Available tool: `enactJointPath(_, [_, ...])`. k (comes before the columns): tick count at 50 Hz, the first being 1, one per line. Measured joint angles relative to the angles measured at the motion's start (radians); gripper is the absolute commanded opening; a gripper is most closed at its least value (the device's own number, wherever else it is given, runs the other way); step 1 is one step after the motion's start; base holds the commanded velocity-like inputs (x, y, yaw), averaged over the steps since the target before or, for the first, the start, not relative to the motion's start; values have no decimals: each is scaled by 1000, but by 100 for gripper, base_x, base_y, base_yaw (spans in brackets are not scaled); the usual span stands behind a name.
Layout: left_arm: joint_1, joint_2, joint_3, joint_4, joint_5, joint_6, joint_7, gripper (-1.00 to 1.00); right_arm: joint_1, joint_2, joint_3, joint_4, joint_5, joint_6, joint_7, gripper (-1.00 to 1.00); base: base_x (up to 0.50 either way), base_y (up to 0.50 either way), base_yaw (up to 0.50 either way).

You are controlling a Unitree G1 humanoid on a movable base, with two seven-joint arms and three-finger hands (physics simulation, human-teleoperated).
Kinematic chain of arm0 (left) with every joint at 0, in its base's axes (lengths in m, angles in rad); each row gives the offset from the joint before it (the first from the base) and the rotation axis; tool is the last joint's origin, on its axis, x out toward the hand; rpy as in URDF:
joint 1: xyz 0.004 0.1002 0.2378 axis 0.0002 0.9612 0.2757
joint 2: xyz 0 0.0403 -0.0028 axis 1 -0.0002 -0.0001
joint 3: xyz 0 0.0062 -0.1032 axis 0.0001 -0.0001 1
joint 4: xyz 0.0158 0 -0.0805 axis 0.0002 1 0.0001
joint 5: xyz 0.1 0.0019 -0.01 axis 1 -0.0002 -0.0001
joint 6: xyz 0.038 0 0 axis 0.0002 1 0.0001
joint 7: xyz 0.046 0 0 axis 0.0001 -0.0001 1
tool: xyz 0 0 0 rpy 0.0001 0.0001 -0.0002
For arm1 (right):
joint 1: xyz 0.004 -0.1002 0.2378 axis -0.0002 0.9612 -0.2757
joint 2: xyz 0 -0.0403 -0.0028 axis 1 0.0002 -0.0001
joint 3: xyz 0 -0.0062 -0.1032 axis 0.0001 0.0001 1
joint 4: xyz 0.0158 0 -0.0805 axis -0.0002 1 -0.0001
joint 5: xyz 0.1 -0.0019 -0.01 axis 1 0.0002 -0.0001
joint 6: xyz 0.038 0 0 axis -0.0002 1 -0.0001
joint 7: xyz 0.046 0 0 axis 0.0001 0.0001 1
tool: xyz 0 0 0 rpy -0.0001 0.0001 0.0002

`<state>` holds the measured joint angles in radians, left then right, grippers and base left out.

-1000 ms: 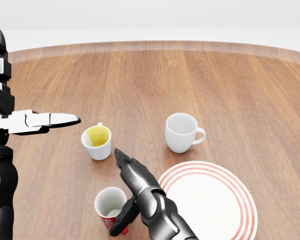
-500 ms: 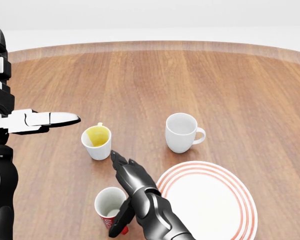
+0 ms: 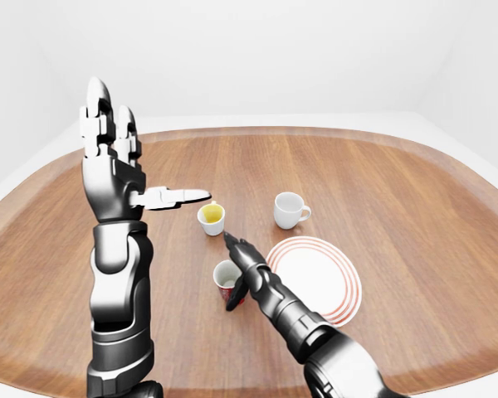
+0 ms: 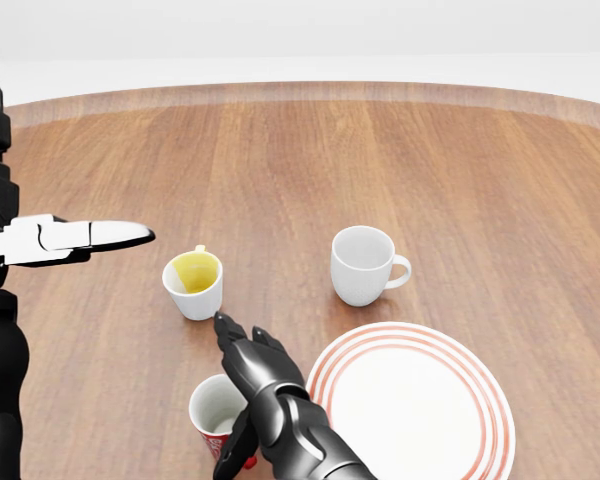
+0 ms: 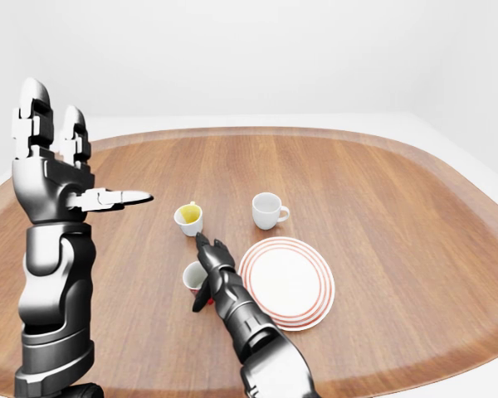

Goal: Pick up the red mug and put it on the plate

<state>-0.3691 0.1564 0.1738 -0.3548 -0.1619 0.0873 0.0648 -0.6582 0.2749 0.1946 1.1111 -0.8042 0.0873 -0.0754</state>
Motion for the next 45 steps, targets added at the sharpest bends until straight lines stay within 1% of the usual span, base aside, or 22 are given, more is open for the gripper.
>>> enactJointPath(11, [0, 2, 3, -15, -7, 0, 2, 100, -26, 15, -4, 56, -13, 0, -26, 100, 0, 0, 0])
enactJointPath(37, [7, 5, 7, -14, -14, 0, 0, 100, -67, 54, -4, 116, -48, 0, -48, 100, 0, 0, 0])
enactJointPath(38, [7, 5, 7, -14, -14, 0, 0, 100, -67, 54, -4, 117, -49, 0, -48, 92, 0, 0, 0])
enactJointPath(40, [7, 4, 6, -14, -13, 0, 0, 100, -67, 55, -4, 118, -50, 0, -49, -82, 0, 0, 0])
enactJointPath(41, [7, 4, 6, -14, -13, 0, 0, 100, -68, 55, -5, 118, -51, 0, -49, -100, 0, 0, 0])
enactJointPath(45, [8, 4, 6, -16, -13, 0, 0, 100, -67, 55, -4, 118, -64, 0, -52, -100, 0, 0, 0])
